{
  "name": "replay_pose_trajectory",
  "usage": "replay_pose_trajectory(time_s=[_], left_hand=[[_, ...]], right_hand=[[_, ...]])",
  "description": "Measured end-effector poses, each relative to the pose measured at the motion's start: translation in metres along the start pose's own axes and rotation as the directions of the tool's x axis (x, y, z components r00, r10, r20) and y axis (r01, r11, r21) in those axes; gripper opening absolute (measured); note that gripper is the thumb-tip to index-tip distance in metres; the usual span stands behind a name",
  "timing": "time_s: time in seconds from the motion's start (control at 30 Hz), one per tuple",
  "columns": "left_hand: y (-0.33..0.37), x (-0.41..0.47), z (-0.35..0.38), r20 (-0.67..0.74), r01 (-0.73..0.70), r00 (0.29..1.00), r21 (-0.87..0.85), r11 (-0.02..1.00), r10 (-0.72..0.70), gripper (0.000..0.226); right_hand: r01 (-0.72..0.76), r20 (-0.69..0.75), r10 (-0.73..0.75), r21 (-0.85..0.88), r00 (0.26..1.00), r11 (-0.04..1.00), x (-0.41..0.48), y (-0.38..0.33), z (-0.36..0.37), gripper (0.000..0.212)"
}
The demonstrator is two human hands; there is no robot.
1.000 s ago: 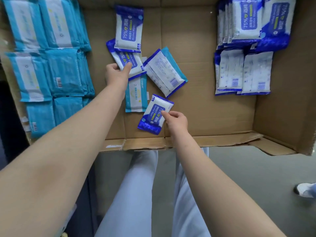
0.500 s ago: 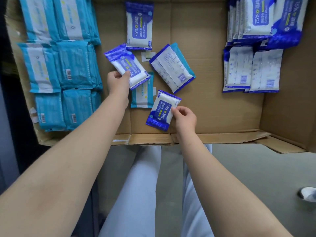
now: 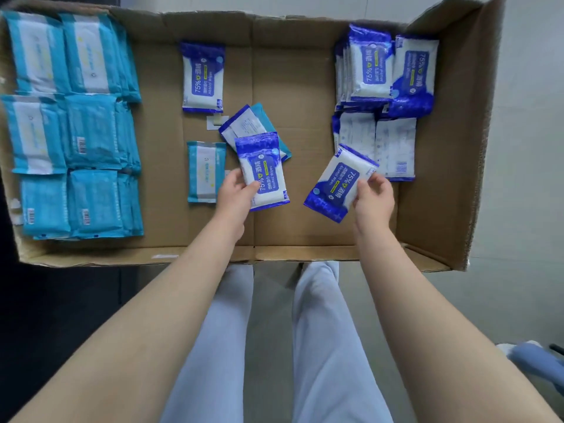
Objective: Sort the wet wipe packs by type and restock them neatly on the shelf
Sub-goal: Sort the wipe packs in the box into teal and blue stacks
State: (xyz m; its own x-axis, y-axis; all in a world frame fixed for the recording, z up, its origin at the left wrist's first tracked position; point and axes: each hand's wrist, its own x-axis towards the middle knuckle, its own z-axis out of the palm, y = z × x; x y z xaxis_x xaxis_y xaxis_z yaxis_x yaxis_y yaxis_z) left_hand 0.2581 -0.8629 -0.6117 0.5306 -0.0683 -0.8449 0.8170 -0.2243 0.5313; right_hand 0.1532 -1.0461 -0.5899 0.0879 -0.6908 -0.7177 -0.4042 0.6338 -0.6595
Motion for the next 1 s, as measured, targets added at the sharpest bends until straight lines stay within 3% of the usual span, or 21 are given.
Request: replay_pose_trajectory(time_s=[0.23, 0.4, 0.53, 0.7, 0.87, 1.0], left_hand=[[0.015, 0.007, 0.108, 0.091, -0.104, 0.991, 0.116, 0.988, 0.094, 0.034], [0.018, 0.027, 0.154, 0.157, -0.178, 0.978, 0.262, 0.948, 0.140, 0.026], [0.016, 0.040, 0.170, 0.110, -0.192, 0.981, 0.410, 0.892, 0.160, 0.018], [0.013, 0.043, 0.174, 0.010, -0.219, 0.965, 0.585, 0.781, 0.263, 0.035], [0.016, 0.041, 0.158, 0.103, -0.257, 0.966, 0.478, 0.840, 0.237, 0.050], [0.019, 0.038, 0.124, 0.236, -0.254, 0.956, 0.383, 0.888, 0.172, 0.053]], right_hand=[[0.137, -0.043, -0.147, -0.182, 0.988, 0.974, 0.066, -0.059, -0.038, 0.014], [0.178, 0.017, -0.182, -0.304, 0.983, 0.936, 0.098, -0.074, -0.034, 0.009], [0.237, 0.012, -0.255, -0.411, 0.967, 0.880, 0.114, -0.070, -0.021, 0.007], [0.289, -0.068, -0.347, -0.418, 0.935, 0.861, 0.121, -0.066, -0.011, 0.005], [0.401, -0.053, -0.464, -0.424, 0.884, 0.812, 0.111, -0.059, -0.012, 0.024], [0.401, -0.023, -0.461, -0.457, 0.887, 0.794, 0.093, -0.041, -0.016, 0.027]])
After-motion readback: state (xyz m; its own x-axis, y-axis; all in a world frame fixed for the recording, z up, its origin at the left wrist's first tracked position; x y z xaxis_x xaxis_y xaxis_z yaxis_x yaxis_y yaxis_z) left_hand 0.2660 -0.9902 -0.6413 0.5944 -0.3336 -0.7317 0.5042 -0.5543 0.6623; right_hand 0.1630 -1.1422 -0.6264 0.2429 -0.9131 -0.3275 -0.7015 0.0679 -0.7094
